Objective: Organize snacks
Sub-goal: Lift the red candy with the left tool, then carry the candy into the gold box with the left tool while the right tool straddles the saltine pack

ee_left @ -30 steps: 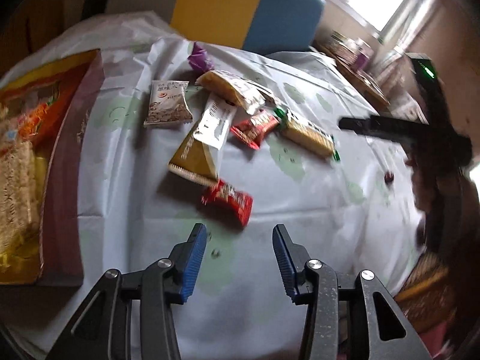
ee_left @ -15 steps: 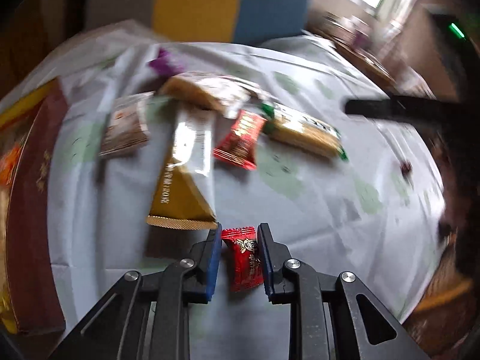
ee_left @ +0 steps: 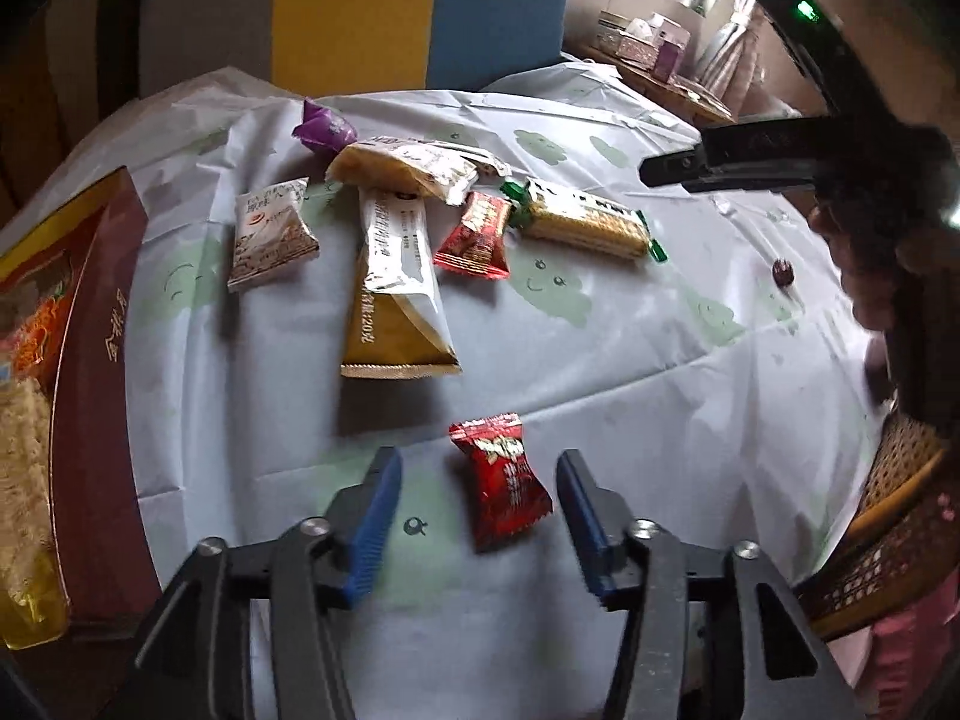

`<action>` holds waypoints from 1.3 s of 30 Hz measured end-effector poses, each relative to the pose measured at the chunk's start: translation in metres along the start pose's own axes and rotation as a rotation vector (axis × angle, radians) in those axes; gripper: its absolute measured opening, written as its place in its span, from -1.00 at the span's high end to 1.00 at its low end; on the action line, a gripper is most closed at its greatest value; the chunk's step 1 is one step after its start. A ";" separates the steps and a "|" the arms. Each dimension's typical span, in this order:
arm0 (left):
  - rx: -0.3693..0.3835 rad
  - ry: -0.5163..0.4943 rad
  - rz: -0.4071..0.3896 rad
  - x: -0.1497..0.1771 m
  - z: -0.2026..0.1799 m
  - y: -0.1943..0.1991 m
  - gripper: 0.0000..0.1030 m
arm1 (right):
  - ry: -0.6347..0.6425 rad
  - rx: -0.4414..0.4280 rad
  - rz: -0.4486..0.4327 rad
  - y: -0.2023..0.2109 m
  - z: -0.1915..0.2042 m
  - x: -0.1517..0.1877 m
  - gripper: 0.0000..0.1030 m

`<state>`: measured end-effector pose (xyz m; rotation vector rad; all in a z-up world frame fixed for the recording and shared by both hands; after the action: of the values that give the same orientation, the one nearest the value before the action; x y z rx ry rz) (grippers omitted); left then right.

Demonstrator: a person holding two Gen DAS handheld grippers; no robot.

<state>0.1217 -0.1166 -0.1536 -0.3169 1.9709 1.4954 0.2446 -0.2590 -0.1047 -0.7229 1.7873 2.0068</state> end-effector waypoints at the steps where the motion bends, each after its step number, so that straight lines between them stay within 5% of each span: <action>1: -0.015 -0.014 -0.002 0.000 -0.002 -0.002 -0.08 | -0.001 0.000 0.002 0.000 0.000 0.000 0.07; 4: -0.066 -0.058 -0.002 -0.002 -0.006 -0.006 -0.05 | -0.006 0.003 0.006 -0.001 -0.001 0.001 0.07; 6: -0.110 -0.087 -0.013 -0.004 -0.005 -0.008 0.39 | -0.008 0.006 0.008 -0.001 -0.003 0.001 0.07; 8: -0.126 -0.100 -0.032 -0.006 -0.003 -0.009 0.58 | -0.016 -0.001 0.009 -0.002 -0.003 0.001 0.07; 17: -0.068 -0.062 -0.104 0.001 0.007 -0.003 0.59 | 0.120 -0.109 0.073 -0.009 0.032 0.016 -0.49; 26: -0.042 -0.044 -0.121 0.002 0.007 -0.001 0.60 | 0.504 0.015 0.204 -0.048 0.055 0.013 -0.49; 32: -0.027 -0.018 -0.129 0.003 0.008 0.001 0.59 | 0.461 -0.002 0.274 -0.076 0.051 0.004 -0.46; 36: -0.023 -0.008 -0.137 0.003 0.008 0.001 0.59 | 0.400 -0.024 0.274 -0.067 0.047 0.010 -0.15; 39: -0.023 -0.001 -0.141 0.003 0.008 0.001 0.59 | 0.378 0.002 0.272 -0.054 0.041 0.024 -0.10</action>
<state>0.1214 -0.1083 -0.1558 -0.4549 1.8907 1.4284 0.2506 -0.2130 -0.1592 -0.9545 2.2040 2.1475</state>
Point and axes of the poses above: each gripper's, at about its wrist camera, not at the fingertips, and y roughly against the way its jaws point, z to its left, x to its underside, the point moved 10 cm from there along -y, roughly the way its jaws point, and after that the axes turned 6 degrees about -z, right-handed, at the moved point
